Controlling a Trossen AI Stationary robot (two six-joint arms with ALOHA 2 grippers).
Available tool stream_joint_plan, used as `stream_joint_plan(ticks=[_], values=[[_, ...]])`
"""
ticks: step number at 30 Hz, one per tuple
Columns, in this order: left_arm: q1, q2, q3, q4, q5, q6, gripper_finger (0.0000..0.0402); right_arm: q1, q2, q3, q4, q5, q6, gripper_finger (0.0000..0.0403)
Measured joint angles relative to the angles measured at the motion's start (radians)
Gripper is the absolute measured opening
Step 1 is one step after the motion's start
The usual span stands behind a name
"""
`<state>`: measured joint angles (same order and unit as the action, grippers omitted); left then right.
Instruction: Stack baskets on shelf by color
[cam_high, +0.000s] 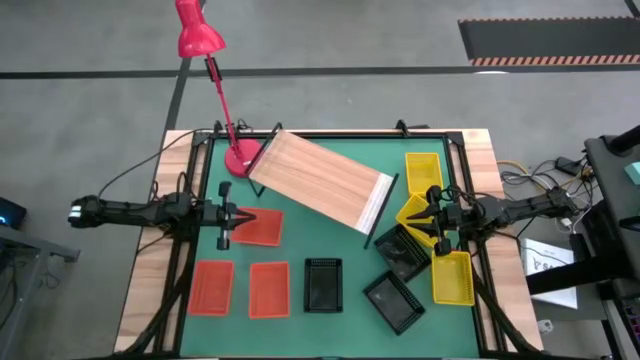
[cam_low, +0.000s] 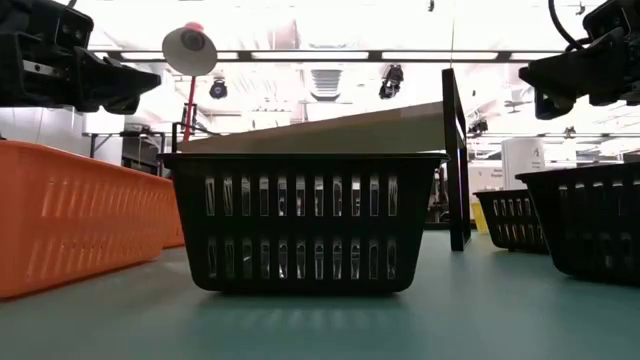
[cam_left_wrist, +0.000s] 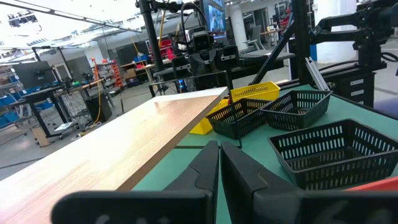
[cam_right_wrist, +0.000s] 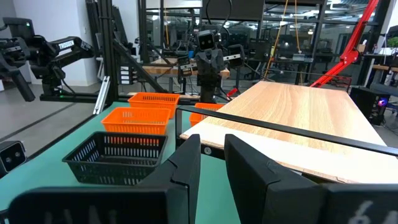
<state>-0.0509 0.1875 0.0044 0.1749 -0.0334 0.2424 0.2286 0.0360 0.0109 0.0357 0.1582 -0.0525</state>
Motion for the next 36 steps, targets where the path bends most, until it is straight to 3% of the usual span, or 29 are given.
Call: stream_joint_plan(ticks=[25, 28, 31, 36], values=[[0.0, 0.0, 0.0, 0.007, 0.0, -0.003, 0.0001, 0.0, 0.0, 0.0, 0.0, 0.0, 0.0, 0.0068], [-0.001, 0.006, 0.0, 0.079, 0.024, -0.185, 0.0001, 0.0, 0.0, 0.0, 0.0, -0.001, 0.038, 0.0068], [-0.001, 0.008, 0.0, 0.153, 0.024, -0.351, 0.0001, 0.0, 0.0, 0.0, 0.001, 0.0, 0.277, 0.0068], [-0.002, 0.01, 0.0, 0.247, 0.029, -0.395, 0.0001, -0.001, 0.0, 0.0, 0.013, 0.028, 0.367, 0.0068]])
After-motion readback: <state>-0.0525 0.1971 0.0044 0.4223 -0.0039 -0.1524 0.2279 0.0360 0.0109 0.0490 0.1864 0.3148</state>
